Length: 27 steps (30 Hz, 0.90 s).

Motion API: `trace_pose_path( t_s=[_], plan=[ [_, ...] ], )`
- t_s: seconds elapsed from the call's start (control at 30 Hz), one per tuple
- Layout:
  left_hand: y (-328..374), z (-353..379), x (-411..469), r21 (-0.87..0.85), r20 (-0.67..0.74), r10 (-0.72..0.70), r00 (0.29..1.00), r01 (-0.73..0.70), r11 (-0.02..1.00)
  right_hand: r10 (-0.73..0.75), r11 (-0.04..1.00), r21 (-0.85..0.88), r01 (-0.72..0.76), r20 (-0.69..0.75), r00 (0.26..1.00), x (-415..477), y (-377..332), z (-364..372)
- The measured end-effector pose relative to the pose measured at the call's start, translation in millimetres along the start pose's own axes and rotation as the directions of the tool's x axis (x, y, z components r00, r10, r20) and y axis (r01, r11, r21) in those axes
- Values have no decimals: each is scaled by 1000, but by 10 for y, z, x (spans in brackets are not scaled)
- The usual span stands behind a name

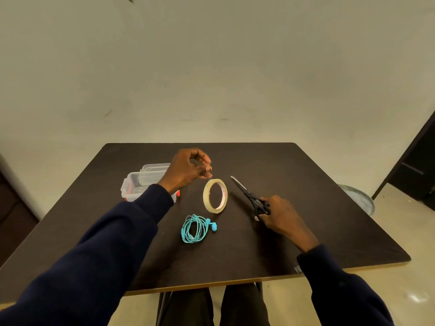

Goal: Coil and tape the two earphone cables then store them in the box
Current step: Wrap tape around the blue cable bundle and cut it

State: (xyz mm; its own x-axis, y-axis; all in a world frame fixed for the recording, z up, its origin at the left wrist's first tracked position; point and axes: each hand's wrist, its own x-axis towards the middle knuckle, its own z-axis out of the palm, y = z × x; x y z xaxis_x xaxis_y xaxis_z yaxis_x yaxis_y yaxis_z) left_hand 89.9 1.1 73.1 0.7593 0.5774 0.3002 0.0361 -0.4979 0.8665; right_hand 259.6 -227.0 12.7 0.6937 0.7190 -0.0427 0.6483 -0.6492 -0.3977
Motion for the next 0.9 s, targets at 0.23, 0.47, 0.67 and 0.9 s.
trace_pose_path(
  t_s=[0.23,0.47,0.67,0.9],
  plan=[
    [70,34,48,14,15,10,1000,-10,1000,-122,974,193,120,2,992,-73,-97,-176],
    [122,45,64,140,9,74,997,-74,987,-200,947,253,197,-15,980,-154,-184,-258],
    [151,20,47,165,1,95,995,-94,982,-249,944,209,254,-51,967,-221,-162,-373],
    [132,-4,20,192,10,136,991,-136,972,-310,944,103,313,-47,950,-240,-213,-489]
  ],
)
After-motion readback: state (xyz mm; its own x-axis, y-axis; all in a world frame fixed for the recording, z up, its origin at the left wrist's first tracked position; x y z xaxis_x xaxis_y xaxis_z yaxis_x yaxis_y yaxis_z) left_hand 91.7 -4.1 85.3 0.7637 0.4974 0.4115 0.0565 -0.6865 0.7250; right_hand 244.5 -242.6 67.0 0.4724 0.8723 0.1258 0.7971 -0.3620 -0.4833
